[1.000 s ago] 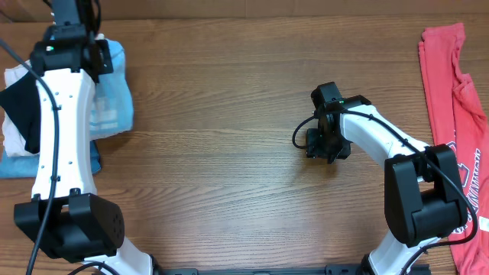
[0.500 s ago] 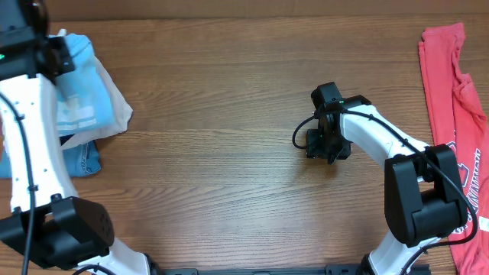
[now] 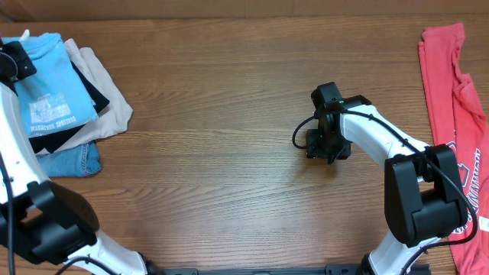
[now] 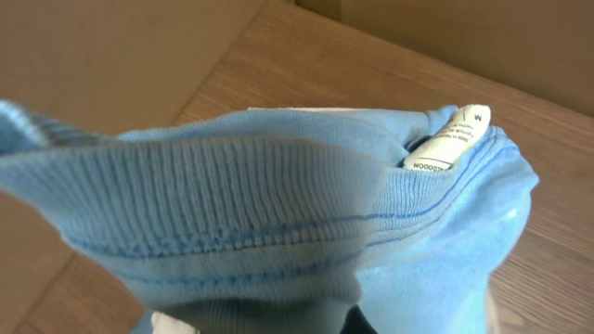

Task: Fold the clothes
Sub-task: 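Release the bundle and withdraw the left gripper from the stack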

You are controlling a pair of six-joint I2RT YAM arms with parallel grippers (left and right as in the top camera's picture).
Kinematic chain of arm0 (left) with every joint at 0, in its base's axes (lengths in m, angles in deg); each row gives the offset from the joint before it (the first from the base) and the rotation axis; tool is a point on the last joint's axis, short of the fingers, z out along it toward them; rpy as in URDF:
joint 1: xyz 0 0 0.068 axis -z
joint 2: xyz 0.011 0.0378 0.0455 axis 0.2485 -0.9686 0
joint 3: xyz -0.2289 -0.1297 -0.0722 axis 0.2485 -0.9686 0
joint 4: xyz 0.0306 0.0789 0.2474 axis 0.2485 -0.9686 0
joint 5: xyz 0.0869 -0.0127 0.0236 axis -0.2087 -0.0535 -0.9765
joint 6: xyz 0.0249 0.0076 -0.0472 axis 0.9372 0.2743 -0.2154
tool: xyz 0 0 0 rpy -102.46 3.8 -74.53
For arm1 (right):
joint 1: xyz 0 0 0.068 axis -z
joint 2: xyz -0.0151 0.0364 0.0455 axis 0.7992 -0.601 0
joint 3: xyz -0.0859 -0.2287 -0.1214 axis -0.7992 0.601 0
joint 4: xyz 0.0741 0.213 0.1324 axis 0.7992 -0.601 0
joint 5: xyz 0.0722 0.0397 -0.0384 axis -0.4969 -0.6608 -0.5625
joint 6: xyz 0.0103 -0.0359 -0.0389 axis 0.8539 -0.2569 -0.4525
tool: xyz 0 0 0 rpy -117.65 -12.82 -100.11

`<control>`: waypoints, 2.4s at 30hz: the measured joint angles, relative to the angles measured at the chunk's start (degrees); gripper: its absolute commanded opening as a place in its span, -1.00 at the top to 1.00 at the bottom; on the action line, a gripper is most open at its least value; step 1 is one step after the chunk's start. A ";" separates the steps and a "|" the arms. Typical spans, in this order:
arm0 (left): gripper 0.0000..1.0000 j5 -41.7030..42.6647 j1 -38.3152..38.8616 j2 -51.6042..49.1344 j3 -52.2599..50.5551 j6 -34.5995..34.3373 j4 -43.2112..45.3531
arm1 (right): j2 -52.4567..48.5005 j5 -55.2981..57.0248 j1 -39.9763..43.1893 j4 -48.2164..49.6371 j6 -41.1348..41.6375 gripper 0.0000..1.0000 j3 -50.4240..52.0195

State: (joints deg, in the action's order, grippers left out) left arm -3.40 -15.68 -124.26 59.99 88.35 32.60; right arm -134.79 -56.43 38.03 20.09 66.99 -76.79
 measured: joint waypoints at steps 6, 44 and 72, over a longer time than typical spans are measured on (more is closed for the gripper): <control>0.75 0.81 -1.60 -3.69 0.00 0.11 1.42 | -0.02 0.00 0.00 0.00 0.00 -0.09 0.00; -0.97 17.75 26.23 0.92 17.64 1.05 -22.38 | -0.44 -0.13 0.02 -4.39 -4.48 -1.00 -36.33; -1.00 9.90 34.93 47.01 -19.54 -1.46 -24.55 | 46.90 3.69 0.74 -1.09 2.16 -1.00 -6.10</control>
State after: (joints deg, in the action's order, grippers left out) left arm 6.50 19.25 -77.25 40.45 86.88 8.05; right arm -87.89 -52.74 38.77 18.99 69.15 -82.89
